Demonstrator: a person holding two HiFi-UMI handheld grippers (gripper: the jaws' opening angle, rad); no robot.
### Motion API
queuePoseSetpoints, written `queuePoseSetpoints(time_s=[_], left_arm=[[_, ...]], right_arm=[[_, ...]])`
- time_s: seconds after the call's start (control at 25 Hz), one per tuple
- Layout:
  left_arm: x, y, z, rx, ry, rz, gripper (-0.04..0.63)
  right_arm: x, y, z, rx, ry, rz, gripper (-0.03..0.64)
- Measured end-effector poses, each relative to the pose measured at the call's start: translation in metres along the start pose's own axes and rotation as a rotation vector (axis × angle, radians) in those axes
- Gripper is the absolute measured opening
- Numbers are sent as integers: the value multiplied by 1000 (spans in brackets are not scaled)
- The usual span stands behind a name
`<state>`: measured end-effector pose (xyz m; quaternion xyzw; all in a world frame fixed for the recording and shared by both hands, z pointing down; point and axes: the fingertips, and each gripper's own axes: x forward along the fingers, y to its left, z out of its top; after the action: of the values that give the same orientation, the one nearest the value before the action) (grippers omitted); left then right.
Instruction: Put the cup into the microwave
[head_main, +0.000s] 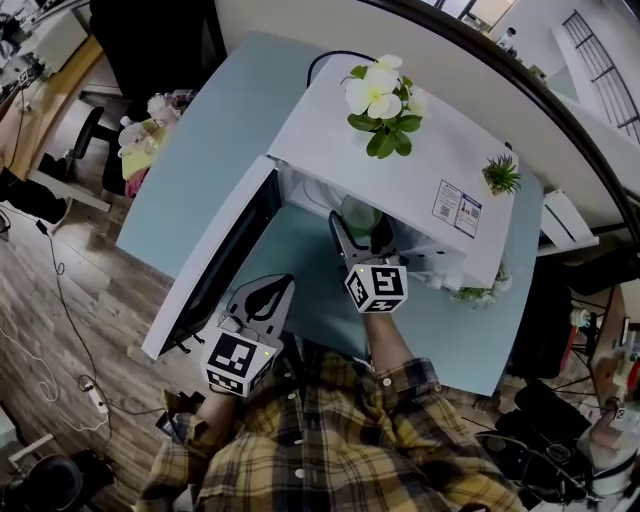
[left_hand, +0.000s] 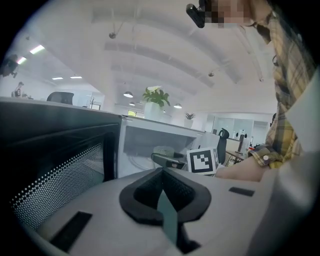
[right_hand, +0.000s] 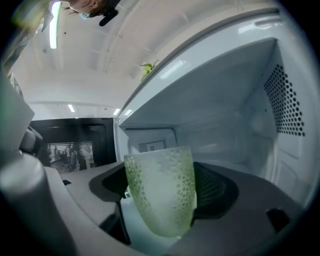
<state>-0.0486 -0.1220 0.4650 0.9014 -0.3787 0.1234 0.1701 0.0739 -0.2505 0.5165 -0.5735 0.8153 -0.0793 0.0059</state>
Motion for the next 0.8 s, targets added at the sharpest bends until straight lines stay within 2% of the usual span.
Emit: queuePoseSetpoints(time_s=[0.28,0.8], left_arm=[[-1,2,-1,-3,2,-3,-9],[-1,4,-2,-13,0,-9,-9]], right_arm=[[9,-9,0,42,-4,-26,377],[-11,-10,-13,41,50,-56,378]])
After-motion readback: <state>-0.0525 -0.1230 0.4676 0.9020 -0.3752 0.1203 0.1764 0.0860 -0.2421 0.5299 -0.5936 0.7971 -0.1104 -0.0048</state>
